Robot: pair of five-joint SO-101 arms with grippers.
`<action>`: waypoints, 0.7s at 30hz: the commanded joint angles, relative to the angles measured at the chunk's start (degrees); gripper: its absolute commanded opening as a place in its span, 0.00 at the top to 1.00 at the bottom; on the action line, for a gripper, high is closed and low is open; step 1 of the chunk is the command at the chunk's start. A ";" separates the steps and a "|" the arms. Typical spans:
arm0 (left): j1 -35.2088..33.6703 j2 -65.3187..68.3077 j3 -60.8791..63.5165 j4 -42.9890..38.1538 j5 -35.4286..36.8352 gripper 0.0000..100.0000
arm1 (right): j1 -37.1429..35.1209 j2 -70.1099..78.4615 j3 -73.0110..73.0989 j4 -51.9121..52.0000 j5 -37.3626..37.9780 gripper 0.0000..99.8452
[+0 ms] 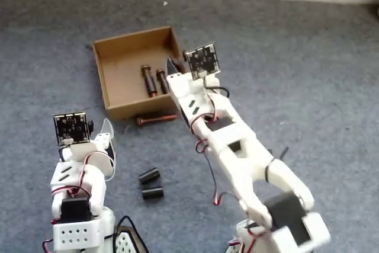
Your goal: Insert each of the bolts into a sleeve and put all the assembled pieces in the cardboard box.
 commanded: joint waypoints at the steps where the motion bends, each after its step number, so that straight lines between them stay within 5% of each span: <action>1: -5.41 -0.22 -0.04 -1.49 -0.79 0.86 | -0.92 -12.53 -1.10 23.34 -0.62 0.88; 10: -15.25 -0.22 -1.80 -1.41 -0.62 0.86 | -14.02 -20.00 -12.26 67.12 -0.09 0.88; 17: -21.32 -0.13 -3.74 -1.14 -0.35 0.86 | -25.01 -19.91 -12.62 75.30 14.42 0.88; 21: -22.46 -0.13 -3.82 -1.14 -0.35 0.86 | -28.62 -17.45 -9.80 75.38 15.91 0.88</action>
